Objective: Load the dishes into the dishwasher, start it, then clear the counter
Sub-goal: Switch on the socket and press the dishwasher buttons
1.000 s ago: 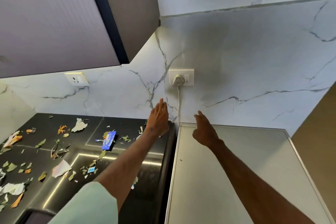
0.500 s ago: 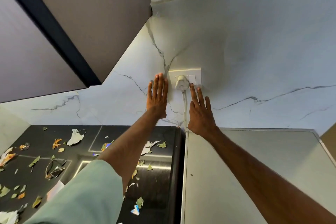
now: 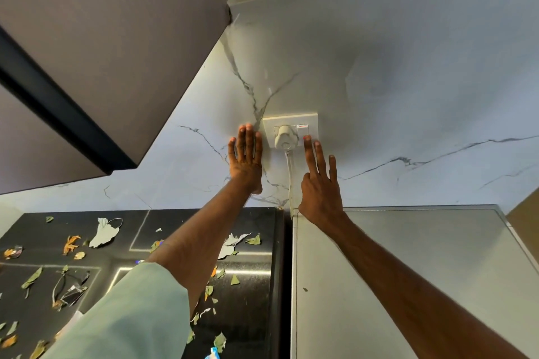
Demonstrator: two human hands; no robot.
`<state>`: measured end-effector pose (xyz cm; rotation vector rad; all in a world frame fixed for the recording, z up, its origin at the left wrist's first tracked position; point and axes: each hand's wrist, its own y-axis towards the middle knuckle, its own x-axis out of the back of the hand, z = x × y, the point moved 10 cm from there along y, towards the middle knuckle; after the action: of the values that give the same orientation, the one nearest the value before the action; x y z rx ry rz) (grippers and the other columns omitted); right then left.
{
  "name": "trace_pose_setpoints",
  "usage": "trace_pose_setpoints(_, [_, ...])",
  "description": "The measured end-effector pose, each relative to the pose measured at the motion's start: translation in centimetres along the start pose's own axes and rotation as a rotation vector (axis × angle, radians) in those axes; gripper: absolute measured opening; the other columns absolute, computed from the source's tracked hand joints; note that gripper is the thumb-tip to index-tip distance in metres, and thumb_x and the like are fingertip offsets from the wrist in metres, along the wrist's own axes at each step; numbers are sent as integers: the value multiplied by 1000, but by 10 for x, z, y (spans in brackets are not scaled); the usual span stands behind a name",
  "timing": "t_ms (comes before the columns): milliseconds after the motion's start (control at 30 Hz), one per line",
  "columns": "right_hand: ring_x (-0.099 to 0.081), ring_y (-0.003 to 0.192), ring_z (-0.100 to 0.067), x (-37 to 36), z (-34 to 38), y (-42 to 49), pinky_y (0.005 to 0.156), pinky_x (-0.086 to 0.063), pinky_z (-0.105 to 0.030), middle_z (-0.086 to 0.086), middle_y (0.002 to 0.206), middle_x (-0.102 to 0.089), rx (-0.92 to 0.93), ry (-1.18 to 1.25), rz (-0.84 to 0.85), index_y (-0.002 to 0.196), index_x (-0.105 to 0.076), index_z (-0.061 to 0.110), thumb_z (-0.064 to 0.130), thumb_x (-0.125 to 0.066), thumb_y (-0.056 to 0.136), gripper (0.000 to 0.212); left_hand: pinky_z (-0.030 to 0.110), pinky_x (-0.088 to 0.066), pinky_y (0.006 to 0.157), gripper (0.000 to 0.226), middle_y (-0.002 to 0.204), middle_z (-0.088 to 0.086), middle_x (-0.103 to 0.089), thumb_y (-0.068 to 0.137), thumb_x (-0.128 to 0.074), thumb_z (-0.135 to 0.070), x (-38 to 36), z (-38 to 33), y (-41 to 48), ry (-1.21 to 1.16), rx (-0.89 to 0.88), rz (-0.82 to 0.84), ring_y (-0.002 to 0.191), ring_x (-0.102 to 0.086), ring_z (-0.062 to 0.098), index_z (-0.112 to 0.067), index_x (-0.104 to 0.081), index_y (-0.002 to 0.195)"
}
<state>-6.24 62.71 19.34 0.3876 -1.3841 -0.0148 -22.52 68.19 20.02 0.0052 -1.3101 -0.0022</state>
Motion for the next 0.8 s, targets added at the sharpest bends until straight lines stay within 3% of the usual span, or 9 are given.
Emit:
trace_pose_setpoints(200, [10,154,-35,-5,2,3,121,1,-60,-8,168,6,-23,42,-14,85,-71,20,57,-82,67,42,57,22,110,142,134,26,55,78,-67,-57,1,0,-2,-7,-14,-4,138,34,46,1,53,127])
trace_pose_setpoints(500, [16,153,-30,7,2,-1,123,4,-55,-3,167,16,-18,65,48,84,-66,23,48,-74,82,26,60,10,119,143,152,30,36,73,-75,-59,3,-4,-4,62,-32,36,144,26,49,4,33,144])
trace_pose_setpoints(533, [10,155,-30,10,2,-2,123,-2,-54,-3,167,12,-6,73,21,83,-65,22,43,-74,83,23,60,8,120,146,154,30,34,72,-77,-60,3,-5,-5,64,-45,48,144,26,49,4,31,146])
trace_pose_setpoints(600, [-22,152,-32,18,1,-8,120,-28,-48,-9,168,-9,1,123,-65,80,-64,16,31,-76,82,19,61,5,120,150,154,30,33,68,-79,-64,3,-4,-6,66,-55,75,143,27,50,4,29,148])
trace_pose_setpoints(667, [-55,130,-35,22,-5,-17,100,-51,-39,-20,157,-37,-28,203,-100,83,-66,8,23,-80,78,22,62,2,120,153,154,31,33,66,-80,-66,5,-4,-9,79,-60,90,143,27,50,4,27,148])
trace_pose_setpoints(800, [-68,104,-31,24,-16,-37,80,-59,-35,-23,136,-56,-40,215,-70,87,-68,1,18,-81,77,24,61,4,117,149,150,34,36,69,-77,-66,16,-10,-19,89,-134,87,141,28,52,6,28,147])
